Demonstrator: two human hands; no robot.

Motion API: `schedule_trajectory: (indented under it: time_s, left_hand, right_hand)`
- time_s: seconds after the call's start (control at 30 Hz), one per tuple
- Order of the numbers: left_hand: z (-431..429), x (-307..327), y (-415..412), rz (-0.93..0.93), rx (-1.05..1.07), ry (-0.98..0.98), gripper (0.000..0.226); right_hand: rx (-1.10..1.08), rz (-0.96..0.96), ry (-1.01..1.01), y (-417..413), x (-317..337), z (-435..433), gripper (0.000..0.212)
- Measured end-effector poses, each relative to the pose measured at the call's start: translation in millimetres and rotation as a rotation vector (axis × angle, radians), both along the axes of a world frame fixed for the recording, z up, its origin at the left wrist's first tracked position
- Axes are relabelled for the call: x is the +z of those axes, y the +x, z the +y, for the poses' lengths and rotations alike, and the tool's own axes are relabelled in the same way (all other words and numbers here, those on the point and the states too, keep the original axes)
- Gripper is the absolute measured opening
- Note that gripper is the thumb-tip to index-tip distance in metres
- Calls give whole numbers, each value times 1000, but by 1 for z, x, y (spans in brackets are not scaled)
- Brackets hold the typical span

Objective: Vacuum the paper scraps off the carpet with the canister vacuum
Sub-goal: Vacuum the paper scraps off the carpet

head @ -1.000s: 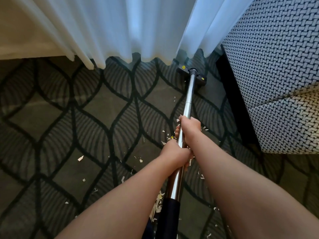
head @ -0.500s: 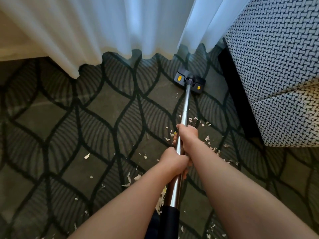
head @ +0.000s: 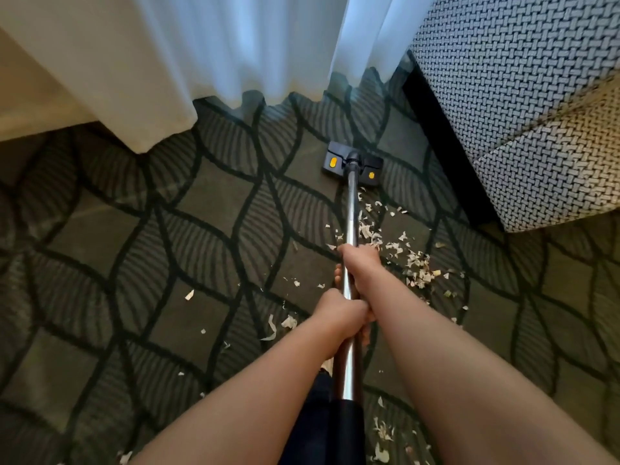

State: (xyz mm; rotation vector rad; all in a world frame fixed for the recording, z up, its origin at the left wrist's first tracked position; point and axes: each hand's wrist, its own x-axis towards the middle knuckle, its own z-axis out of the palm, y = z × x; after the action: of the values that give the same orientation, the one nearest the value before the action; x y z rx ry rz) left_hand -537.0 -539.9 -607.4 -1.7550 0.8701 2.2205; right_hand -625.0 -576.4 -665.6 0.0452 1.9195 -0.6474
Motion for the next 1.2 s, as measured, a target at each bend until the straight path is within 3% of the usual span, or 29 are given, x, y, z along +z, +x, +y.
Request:
schedule_trajectory:
  time_s: [0.23, 0.57, 0.67, 0.77, 1.0, 1.2]
  left_hand:
    - [28, 7, 8, 7, -9, 48, 6]
    - [92, 8, -13, -17, 38, 85, 2]
    - [120, 12, -28, -20, 55, 89, 15]
    - [141, 18, -39, -8, 90, 87, 6]
    - [178, 22, -40, -2, 133, 61, 15]
    - [208, 22, -19, -1, 135, 102, 8]
  right_hand:
    - [26, 21, 20, 9, -6, 28, 34]
    - [109, 5, 38, -10, 10, 87, 15]
    - [153, 7, 52, -23, 13, 114, 17]
    - [187, 11, 55, -34, 17, 135, 13]
    - [208, 24, 62, -33, 14, 169, 22]
    - [214, 12, 81, -16, 12, 200, 25]
